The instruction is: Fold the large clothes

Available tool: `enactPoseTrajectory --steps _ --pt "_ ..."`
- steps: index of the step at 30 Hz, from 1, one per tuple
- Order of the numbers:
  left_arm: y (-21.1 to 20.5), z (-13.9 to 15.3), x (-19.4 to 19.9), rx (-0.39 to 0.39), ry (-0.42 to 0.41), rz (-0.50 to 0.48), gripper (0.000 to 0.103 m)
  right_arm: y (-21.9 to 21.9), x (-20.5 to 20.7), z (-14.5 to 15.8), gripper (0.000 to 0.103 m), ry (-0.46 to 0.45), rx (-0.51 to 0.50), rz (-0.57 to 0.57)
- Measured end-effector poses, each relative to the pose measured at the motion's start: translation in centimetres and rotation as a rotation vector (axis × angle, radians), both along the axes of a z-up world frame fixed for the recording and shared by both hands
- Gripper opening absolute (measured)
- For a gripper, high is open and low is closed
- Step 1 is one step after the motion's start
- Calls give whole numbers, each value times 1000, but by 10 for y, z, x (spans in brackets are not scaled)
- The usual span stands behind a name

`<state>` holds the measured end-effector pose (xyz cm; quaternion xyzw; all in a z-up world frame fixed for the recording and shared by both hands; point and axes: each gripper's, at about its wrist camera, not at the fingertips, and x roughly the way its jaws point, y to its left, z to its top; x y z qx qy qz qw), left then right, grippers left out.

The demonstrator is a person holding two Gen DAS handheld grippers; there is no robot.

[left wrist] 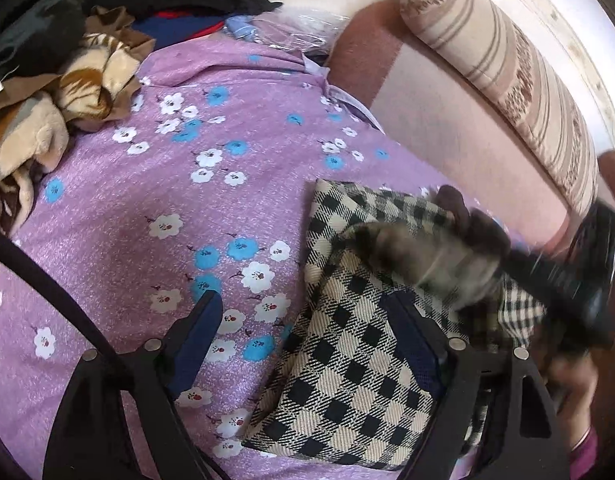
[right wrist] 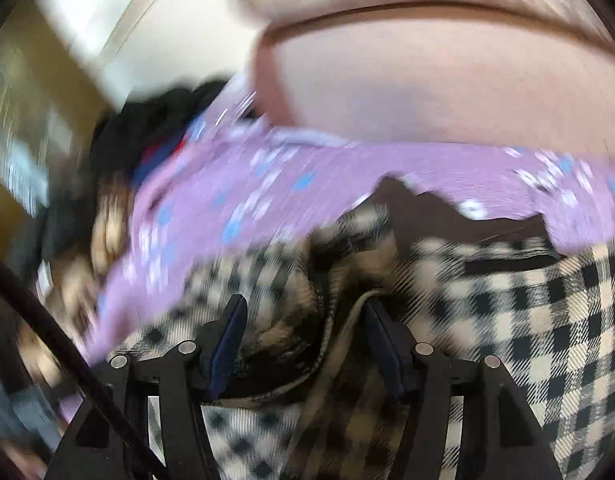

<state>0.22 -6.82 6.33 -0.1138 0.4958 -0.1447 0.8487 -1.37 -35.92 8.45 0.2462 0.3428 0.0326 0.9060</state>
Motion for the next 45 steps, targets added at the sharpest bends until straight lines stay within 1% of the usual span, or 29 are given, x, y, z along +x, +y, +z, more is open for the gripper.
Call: enactPoseTrajectory --steps 2,3,5,6,7,9,11,13,15,16,18,19,21,22,23,25,27,30,33,34,35,36,37,38,39,40,42,44,45 --pt "-1 -2 0 -4 10 -20 84 -16 -15 7 67 -27 86 2" --pt "-2 -3 -1 -9 16 -27 85 -18 -26 11 69 -38 74 14" --pt "-3 -5 -1 -5 25 -25 85 -18 -54 17 74 -39 -35 1" --pt "-4 -6 -1 -1 29 -25 85 -19 -61 18 74 -37 -62 -1" --pt "-4 -7 -1 1 32 -25 85 -17 -68 18 74 -35 -77 14" --pt "-6 -11 -1 6 49 -17 85 -10 -81 11 74 -18 -50 81" --pt "-6 -15 0 4 62 -9 85 4 -78 1 74 24 -45 145" --pt "-6 -20 1 3 79 4 85 17 -69 -5 72 40 -84 177" --pt "-7 -23 2 8 88 6 85 36 -42 -9 65 54 -128 198" --pt "-7 -24 2 16 86 1 85 41 -27 -11 65 56 -145 190" --pt "-7 -25 2 28 83 -2 85 39 3 -7 64 39 -257 59" --pt "-7 -26 1 29 85 -3 85 34 11 -7 65 35 -275 3" --pt "-7 -27 1 23 94 -13 85 14 23 -9 65 58 -231 -91" --pt "-7 -28 0 21 98 -18 85 8 22 -8 65 64 -207 -100" --pt "-7 -27 0 21 98 -20 85 2 13 -6 65 56 -162 -96" --pt "-7 -26 -1 16 96 -21 85 -6 -14 0 72 25 -85 -61" --pt "-8 -24 -3 17 90 -23 85 -9 -44 3 78 25 -55 -54" --pt "-10 -24 -9 45 89 -26 85 0 -81 -7 78 39 -50 -11" --pt "-16 -37 -13 115 132 -36 85 25 -93 -38 78 81 -81 65" --pt "-17 -42 -15 134 142 -37 85 35 -87 -53 78 136 -99 85" --pt "-18 -45 -19 148 125 -32 85 44 -91 -58 78 137 -165 81" --pt "-20 -43 -22 162 97 -28 85 51 -96 -52 78 115 -211 88" --pt "-23 -41 -25 186 80 -33 85 55 -100 -46 77 117 -208 118" --pt "-24 -39 -27 199 73 -43 85 53 -107 -38 77 111 -163 145" --pt "-26 -35 -29 206 61 -50 85 48 -117 -29 77 87 -139 135" --pt "-26 -32 -30 206 47 -48 85 42 -125 -23 77 69 -145 111" --pt "-25 -26 -33 192 20 -41 85 23 -143 -10 77 60 -209 24" --pt "-25 -25 -32 194 24 -36 85 -6 -158 -4 78 68 -279 -108" --pt "-25 -26 -32 199 34 -32 85 -22 -163 -4 82 71 -292 -173"
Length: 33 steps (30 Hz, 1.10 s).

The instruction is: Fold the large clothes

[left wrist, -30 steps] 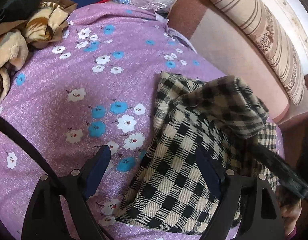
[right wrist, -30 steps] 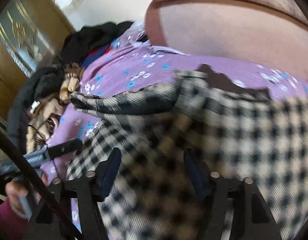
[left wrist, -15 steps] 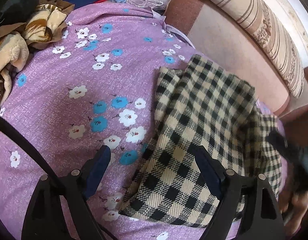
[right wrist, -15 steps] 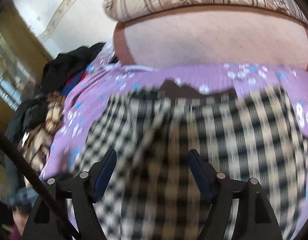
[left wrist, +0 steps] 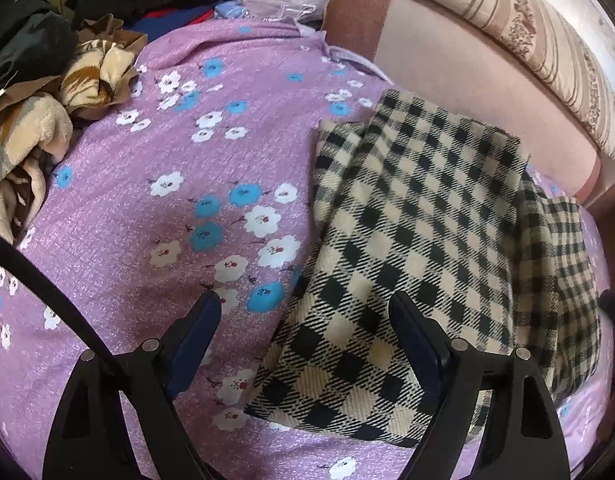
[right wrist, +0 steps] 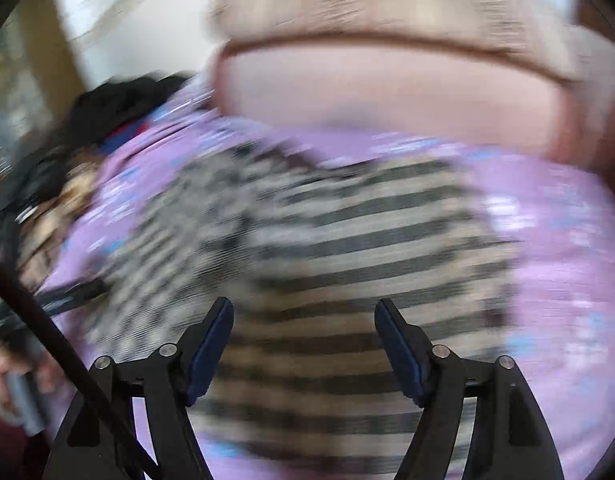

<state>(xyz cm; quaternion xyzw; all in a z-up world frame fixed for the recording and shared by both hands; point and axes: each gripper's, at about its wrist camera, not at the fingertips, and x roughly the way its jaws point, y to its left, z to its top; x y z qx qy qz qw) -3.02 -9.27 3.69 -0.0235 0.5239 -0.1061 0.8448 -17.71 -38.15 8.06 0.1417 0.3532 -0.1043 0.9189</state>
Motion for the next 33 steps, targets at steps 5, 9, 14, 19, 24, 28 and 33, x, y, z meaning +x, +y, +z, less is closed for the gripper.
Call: enactPoseTrajectory --steps 5,9,14,19,24,28,33 --pt "12 -10 11 -12 46 54 85 -80 -14 -30 83 38 82 -244" --pt "14 -18 16 -22 62 75 86 -87 -12 -53 45 69 192 -162" --pt "8 -16 13 15 38 48 86 -82 -23 -30 20 69 97 -133" --pt "12 -13 9 3 49 62 86 -80 -20 -41 20 128 55 -181" --pt "17 -1 3 -16 -9 64 86 -74 -44 -10 56 8 189 -213" --pt "5 14 17 -69 -90 -14 86 -46 -50 2 67 11 187 -159" --pt "-16 19 45 -100 -117 -114 85 -31 -42 -7 67 30 192 -87"
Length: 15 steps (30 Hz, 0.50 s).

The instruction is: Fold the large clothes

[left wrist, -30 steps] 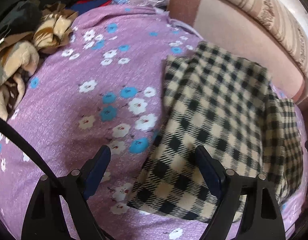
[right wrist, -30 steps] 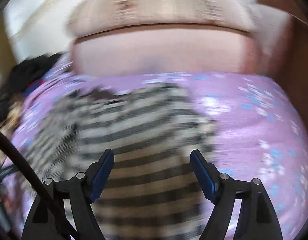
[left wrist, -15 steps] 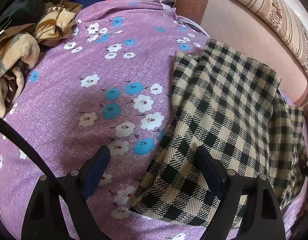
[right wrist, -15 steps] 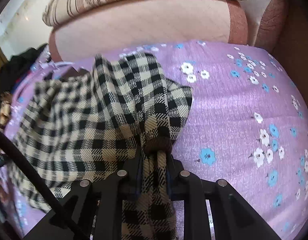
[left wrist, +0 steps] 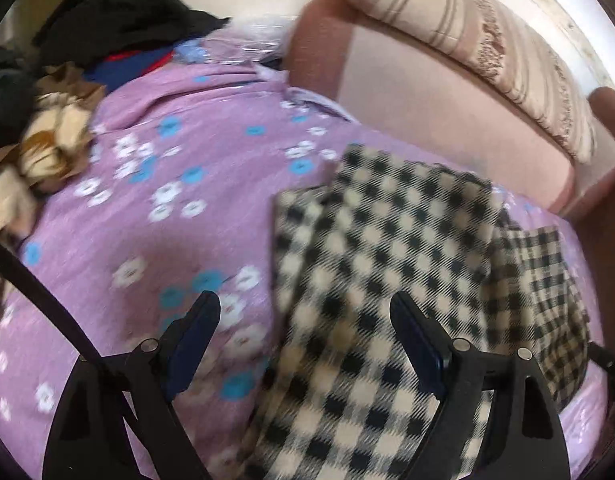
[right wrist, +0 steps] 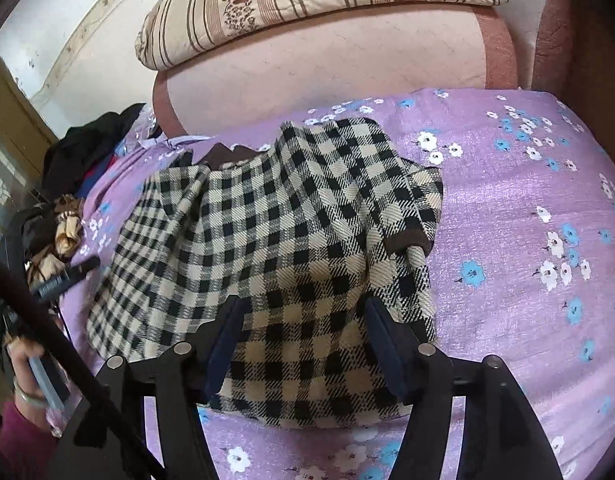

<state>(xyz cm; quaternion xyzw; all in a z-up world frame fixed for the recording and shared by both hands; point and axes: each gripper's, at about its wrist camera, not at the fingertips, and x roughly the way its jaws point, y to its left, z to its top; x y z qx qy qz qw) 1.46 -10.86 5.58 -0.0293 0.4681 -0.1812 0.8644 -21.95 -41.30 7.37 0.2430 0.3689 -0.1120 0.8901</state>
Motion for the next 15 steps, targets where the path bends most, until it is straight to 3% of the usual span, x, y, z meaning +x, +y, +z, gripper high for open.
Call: enactPoseTrajectory --steps 1,3,5,11,13,15 --pt "-3 -2 7 -9 6 -12 83 0 1 -3 67 3 1 -3" --pt "-10 -9 21 -21 41 -23 63 -6 5 -10 67 11 32 -11" --pt "-15 -18 32 -34 84 -39 56 -11 6 -15 67 10 61 -12" --pt "-30 -32 39 27 84 -81 53 -19 7 -20 67 7 86 -12" --pt "-34 -31 37 55 68 -92 37 -20 8 -20 67 7 87 -11" --pt "-32 -27 35 58 58 -96 13 -19 9 -21 67 8 79 -10"
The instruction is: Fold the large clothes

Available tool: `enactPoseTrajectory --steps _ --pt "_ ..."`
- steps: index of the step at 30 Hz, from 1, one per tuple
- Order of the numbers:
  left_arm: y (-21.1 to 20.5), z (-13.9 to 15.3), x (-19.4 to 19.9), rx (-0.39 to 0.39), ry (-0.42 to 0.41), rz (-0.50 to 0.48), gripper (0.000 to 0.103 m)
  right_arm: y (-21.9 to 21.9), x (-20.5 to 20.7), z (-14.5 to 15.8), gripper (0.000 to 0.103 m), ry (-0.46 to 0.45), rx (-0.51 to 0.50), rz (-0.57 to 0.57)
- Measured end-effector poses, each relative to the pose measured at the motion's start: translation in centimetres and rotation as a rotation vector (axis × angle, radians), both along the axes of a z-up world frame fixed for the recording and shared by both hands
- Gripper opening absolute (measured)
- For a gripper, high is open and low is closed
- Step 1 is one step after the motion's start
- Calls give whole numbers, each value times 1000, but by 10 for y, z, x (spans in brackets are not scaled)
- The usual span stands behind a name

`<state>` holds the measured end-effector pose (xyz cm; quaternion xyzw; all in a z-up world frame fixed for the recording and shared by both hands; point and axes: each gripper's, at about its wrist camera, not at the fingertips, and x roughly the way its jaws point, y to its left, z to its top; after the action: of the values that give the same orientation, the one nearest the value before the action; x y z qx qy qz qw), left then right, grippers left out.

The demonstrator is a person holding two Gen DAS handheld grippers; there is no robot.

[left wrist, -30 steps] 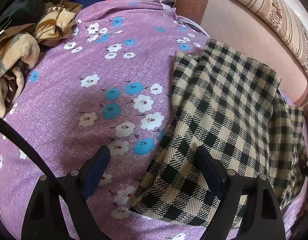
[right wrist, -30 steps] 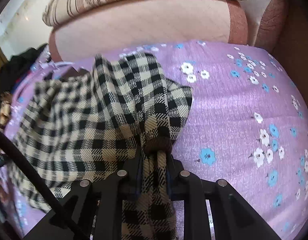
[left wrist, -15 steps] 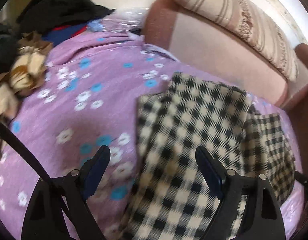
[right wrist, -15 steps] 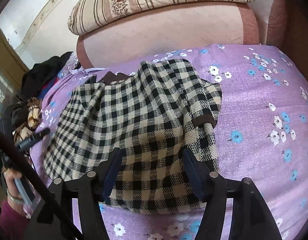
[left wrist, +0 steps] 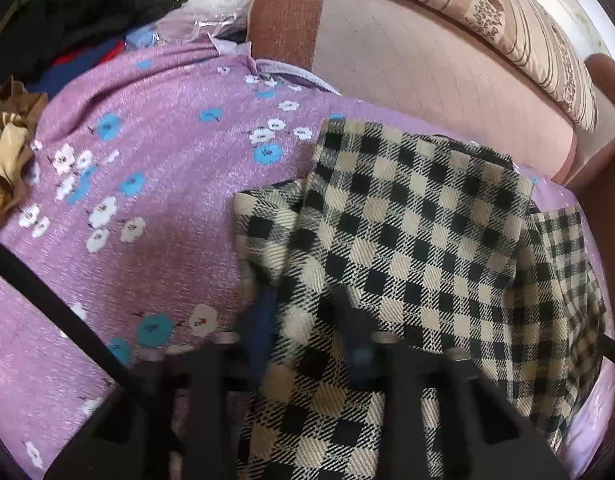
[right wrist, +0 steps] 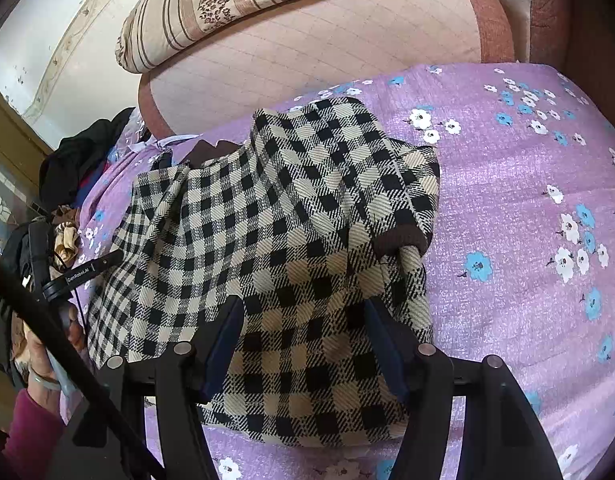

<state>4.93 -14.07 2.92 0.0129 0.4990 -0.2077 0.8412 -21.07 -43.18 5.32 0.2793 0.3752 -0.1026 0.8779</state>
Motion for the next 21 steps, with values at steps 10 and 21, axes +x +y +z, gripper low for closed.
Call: enactPoseTrajectory --steps 10,21 --pt "39 17 -22 -30 15 79 2 -2 -2 1 67 -3 2 5" --pt "37 16 -31 43 1 100 2 4 -1 7 71 -4 -99 25"
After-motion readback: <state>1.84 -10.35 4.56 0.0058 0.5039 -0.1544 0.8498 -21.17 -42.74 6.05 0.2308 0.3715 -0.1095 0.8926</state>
